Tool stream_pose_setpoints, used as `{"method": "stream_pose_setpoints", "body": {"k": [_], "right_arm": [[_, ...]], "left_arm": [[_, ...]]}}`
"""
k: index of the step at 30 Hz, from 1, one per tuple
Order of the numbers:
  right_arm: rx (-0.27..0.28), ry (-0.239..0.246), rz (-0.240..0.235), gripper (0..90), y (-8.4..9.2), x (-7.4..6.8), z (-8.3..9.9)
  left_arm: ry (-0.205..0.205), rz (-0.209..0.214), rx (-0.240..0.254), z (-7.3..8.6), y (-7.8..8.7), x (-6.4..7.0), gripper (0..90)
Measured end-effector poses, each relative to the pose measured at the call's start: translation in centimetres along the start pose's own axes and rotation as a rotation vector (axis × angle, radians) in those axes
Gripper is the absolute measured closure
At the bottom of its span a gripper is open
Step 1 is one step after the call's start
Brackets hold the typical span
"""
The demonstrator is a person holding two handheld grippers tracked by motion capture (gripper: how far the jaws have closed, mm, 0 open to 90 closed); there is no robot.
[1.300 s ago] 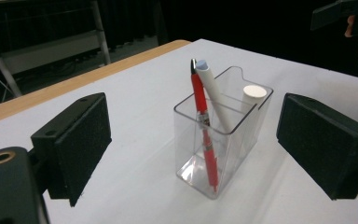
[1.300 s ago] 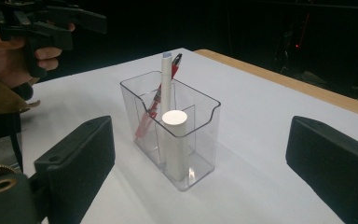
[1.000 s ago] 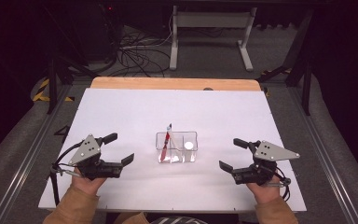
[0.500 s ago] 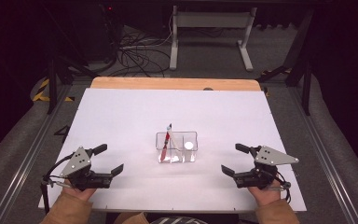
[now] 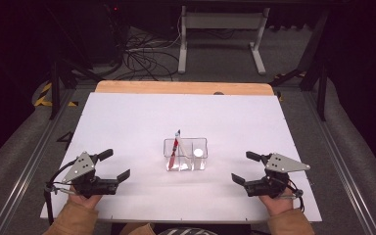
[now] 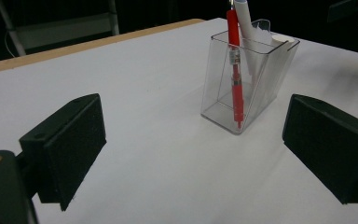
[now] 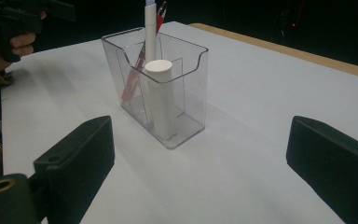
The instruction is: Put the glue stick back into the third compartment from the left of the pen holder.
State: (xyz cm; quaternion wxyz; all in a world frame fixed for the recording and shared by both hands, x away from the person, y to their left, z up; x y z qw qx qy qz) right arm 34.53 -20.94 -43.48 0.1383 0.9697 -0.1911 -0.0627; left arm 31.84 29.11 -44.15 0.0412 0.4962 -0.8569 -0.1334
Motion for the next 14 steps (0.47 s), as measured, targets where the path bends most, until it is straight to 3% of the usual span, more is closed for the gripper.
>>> {"method": "stream_pose_setpoints", "body": {"k": [14], "right_arm": [[-0.001, -0.003, 0.008, 8.3, 0.06, 0.09, 0.01]], "left_arm": [[-0.007, -0.011, 0.000, -0.16, 0.29, -0.01, 6.7]]}}
Point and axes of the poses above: each handheld gripper's, and its own axes: y roughly backward along the jaws, z roughly out of its underside, x roughly to its right, the point moved 1 cm from there along -y, roughly forward along the jaws, and after that the axes turned 14 degrees about -z, right-handed, at the moved point
